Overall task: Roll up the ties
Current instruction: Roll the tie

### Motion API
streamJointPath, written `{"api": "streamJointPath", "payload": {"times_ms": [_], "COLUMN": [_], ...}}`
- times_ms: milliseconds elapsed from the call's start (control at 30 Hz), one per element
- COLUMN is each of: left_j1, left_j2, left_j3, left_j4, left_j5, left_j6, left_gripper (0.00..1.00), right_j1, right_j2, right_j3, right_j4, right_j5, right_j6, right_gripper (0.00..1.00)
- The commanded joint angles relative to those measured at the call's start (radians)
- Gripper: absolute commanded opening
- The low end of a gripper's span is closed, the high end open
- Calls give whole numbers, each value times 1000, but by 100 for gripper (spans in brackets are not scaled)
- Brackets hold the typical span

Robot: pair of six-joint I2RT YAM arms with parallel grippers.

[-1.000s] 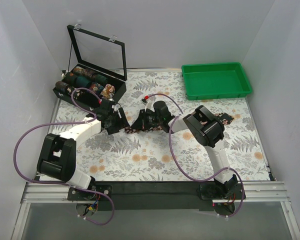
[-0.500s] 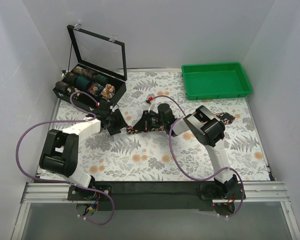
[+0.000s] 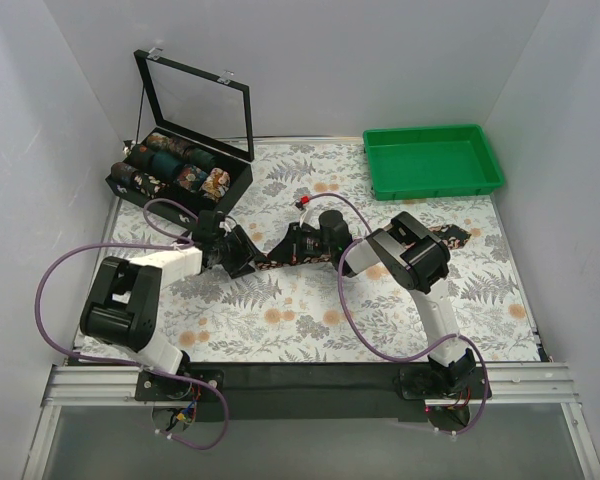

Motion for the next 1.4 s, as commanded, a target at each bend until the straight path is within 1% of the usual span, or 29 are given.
{"api": "streamJointPath", "payload": {"times_ms": [0, 67, 100, 167, 200, 233, 267, 300, 333, 367, 400, 433, 467, 500, 533, 567, 600, 633, 667, 733, 767, 800, 833, 900, 933, 967, 1133, 1267, 1367], "left_j1": [2, 0, 2, 2, 2, 0, 2, 2, 2, 0, 2, 2, 0, 0, -1, -7, -12, -18, -36, -63, -98, -113, -128, -171, -179, -191, -204, -208, -214], "left_j2": [-53, -91, -107, -148, -159, -170, -186, -193, -202, -204, -202, -199, -196, -193, -193, -193, -196, -197, -193, -181, -165, -156, -144, -93, -73, -40, 19, 66, 132], "left_j3": [-37, -30, -27, -7, 2, 13, 33, 45, 59, 73, 110, 128, 143, 157, 180, 190, 196, 208, 216, 237, 239, 240, 240, 268, 283, 304, 340, 366, 421], "left_j4": [-20, -39, -59, -82, -106, -118, -131, -151, -160, -171, -200, -218, -232, -253, -261, -270, -267, -267, -267, -267, -264, -255, -254, -278, -290, -298, -304, -315, -370], "left_j5": [-2, -22, -53, -82, -99, -126, -137, -145, -140, -127, -114, -107, -88, -78, -74, -56, -58, -56, -30, -28, -33, -73, -97, -142, -163, -171, -145, -165, -151], "left_j6": [3, 29, 67, 118, 153, 211, 251, 285, 360, 398, 435, 475, 544, 581, 610, 679, 705, 734, 774, 855, 886, 953, 989, 1049, 1095, 1113, 1204, 1268, 1265], "left_gripper": [48, 50, 51, 58, 61, 65, 69, 71, 77, 81, 86, 87, 87, 88, 88, 88, 88, 88, 88, 89, 90, 91, 91, 91, 91, 91, 89, 89, 87], "right_j1": [-2, -2, 0, -2, 0, -3, -3, -5, -6, -10, -11, -16, -17, -20, -22, -20, -23, -22, -25, -29, -33, -36, -37, -37, -39, -40, -42, -49, -51], "right_j2": [-38, -81, -96, -147, -167, -207, -227, -247, -291, -313, -337, -391, -420, -451, -512, -543, -573, -637, -670, -765, -796, -831, -898, -966, -1030, -1061, -1233, -1288, -1307], "right_j3": [-10, -4, 5, 8, 5, -2, -5, -4, -5, -4, -5, -10, -16, -19, -22, -27, -28, -30, -38, -44, -48, -70, -83, -134, -149, -169, -269, -289, -289], "right_j4": [16, -31, -53, -114, -132, -172, -204, -241, -316, -361, -407, -509, -562, -618, -730, -784, -839, -940, -984, -1115, -1145, -1169, -1200, -1217, -1231, -1235, -1263, -1303, -1324], "right_j5": [-11, -15, -16, -18, -15, -8, 10, 18, 31, 39, 53, 71, 117, 151, 182, 247, 280, 310, 368, 422, 459, 472, 479, 504, 510, 521, 538, 570, 579], "right_j6": [-42, -86, -103, -152, -167, -202, -224, -246, -296, -324, -353, -408, -437, -466, -529, -557, -581, -624, -641, -667, -672, -674, -674, -672, -668, -666, -664, -675, -684], "right_gripper": [9, 13, 21, 30, 39, 43, 50, 53, 56, 59, 67, 71, 75, 82, 86, 92, 96, 98, 98, 98, 98, 98, 98, 98, 98, 98, 98, 98, 98]}}
